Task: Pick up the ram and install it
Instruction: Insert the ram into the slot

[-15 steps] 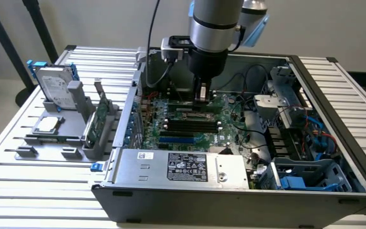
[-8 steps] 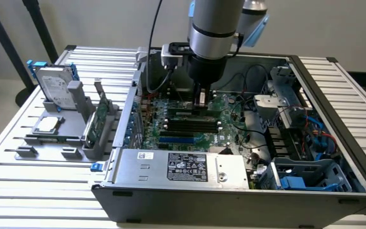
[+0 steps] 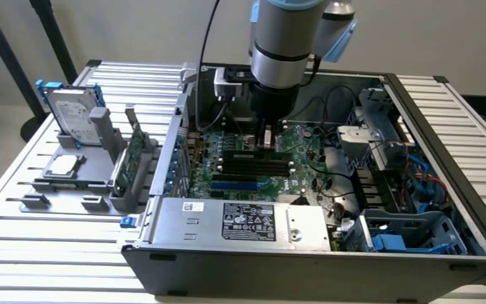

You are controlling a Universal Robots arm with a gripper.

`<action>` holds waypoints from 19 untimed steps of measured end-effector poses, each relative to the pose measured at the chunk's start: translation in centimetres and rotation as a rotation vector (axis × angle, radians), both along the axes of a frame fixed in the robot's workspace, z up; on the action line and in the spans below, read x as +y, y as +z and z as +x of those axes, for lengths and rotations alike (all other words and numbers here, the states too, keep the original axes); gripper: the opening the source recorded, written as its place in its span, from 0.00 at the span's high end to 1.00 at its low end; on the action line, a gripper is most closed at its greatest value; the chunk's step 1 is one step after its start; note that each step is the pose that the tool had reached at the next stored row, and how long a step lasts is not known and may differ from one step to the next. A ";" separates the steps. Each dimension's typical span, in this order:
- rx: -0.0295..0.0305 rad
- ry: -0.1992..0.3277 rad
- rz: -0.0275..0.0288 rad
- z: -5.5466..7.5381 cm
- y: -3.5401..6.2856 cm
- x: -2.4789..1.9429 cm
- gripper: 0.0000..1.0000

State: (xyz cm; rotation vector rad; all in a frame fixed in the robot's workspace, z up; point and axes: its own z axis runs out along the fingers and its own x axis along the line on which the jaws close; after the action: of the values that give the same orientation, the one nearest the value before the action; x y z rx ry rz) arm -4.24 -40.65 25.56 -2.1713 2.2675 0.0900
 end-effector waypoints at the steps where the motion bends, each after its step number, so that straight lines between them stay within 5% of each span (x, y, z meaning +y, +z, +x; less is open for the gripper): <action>1: 0.0000 0.000 0.0001 0.0 -0.18 0.00 0.87; 16: -0.0001 -0.014 -0.0019 0.2 -0.79 -0.01 0.87; 19: 0.0000 -0.014 -0.0062 0.2 -0.85 -0.02 0.87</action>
State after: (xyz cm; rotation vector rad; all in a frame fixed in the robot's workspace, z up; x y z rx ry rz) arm -4.02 -40.67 24.71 -2.1574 2.2862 0.0831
